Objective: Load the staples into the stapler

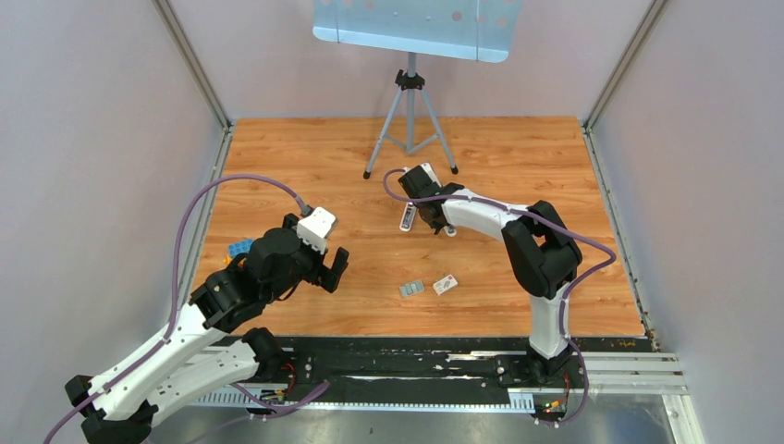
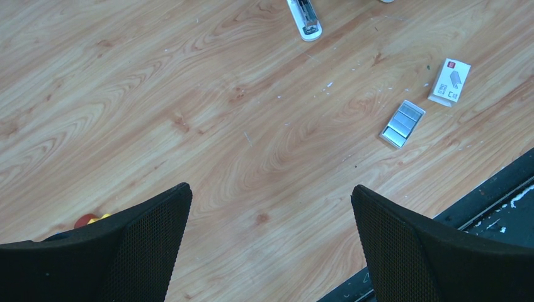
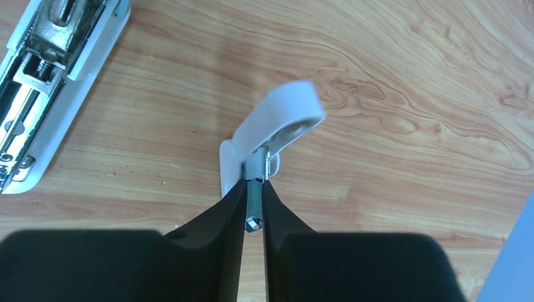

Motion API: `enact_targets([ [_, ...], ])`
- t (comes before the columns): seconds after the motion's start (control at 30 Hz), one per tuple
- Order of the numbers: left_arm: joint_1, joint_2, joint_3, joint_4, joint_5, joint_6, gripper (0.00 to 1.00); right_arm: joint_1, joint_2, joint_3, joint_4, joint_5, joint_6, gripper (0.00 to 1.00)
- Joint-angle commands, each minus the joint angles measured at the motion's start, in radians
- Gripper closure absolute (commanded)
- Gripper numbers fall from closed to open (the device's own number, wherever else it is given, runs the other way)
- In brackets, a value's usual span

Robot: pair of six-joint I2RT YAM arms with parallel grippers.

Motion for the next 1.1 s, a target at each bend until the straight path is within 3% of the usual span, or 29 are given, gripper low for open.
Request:
enact_targets([
  [0.0, -0.003, -0.006, -0.011, 0.022, 0.016, 0.016, 0.0, 0.016, -0.001, -0.001, -0.031, 0.022, -0.007, 0.82],
  [0.23, -0.002, -0.011, -0.011, 0.021, 0.02, 0.016, 0.0, 0.016, -0.009, -0.006, -0.031, 0.009, -0.006, 0.86],
  [1.07, -0.002, -0.007, -0.013, 0.022, 0.012, 0.016, 0.0, 0.004, 0.03, -0.002, -0.025, -0.001, -0.002, 0.86],
])
